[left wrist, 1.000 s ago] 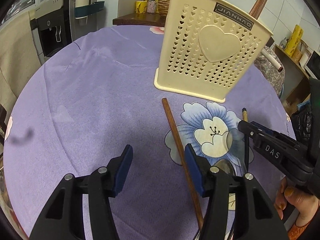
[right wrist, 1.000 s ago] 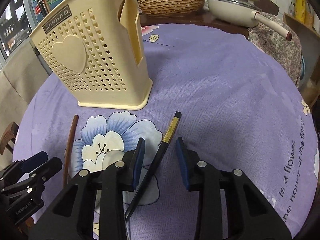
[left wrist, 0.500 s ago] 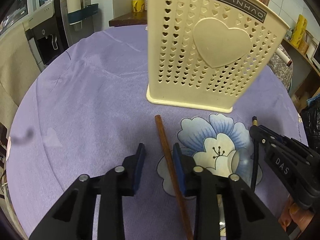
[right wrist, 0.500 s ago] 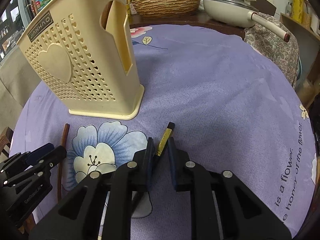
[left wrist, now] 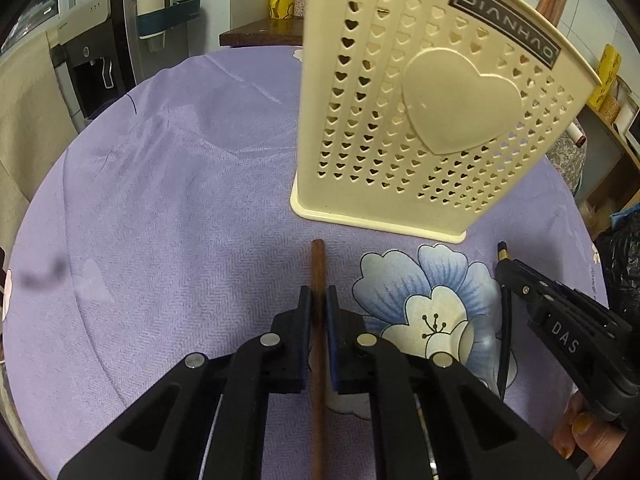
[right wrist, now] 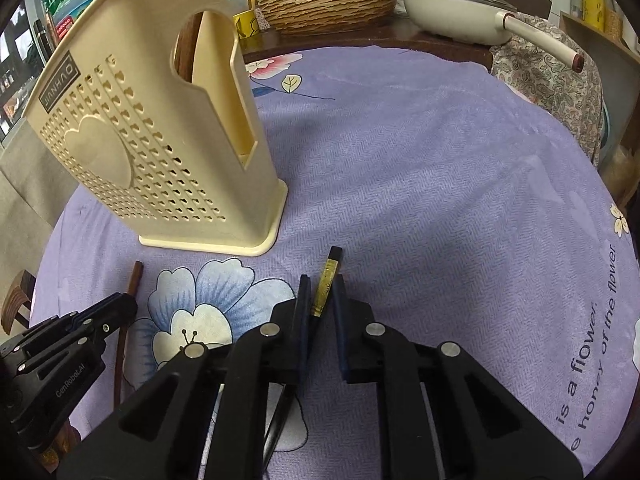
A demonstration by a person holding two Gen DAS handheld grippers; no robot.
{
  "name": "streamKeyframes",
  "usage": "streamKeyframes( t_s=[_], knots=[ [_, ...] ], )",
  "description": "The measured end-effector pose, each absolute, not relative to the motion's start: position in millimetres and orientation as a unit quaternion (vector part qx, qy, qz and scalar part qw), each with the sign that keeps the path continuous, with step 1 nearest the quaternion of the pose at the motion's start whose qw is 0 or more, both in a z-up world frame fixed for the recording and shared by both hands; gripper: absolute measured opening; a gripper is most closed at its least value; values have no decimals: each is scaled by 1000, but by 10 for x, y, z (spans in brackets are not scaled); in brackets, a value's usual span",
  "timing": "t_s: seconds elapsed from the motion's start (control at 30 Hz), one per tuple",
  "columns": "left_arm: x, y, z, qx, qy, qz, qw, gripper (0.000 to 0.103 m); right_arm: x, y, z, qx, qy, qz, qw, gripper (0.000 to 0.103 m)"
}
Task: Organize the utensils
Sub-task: 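Lift the chopstick with left gripper while right gripper lifts the pen toward the holder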
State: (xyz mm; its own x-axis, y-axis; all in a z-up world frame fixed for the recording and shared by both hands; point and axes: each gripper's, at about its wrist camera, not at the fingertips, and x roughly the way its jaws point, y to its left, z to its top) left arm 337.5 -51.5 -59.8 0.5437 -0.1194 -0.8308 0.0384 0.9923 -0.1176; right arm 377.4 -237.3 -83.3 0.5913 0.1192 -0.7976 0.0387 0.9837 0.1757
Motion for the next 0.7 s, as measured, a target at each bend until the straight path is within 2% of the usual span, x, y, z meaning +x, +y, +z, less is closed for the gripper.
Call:
streamKeyframes(
  t_s=[0.47,0.7],
  knots=[
    [3399,-458,-613,-57,474,-52,877,7,3753,-2478,-758,110,430,24,896,10],
    [3339,-391,-520,-65,462,-52,883,7,3657,-2420,-509,97,387,31,916,9]
  ],
)
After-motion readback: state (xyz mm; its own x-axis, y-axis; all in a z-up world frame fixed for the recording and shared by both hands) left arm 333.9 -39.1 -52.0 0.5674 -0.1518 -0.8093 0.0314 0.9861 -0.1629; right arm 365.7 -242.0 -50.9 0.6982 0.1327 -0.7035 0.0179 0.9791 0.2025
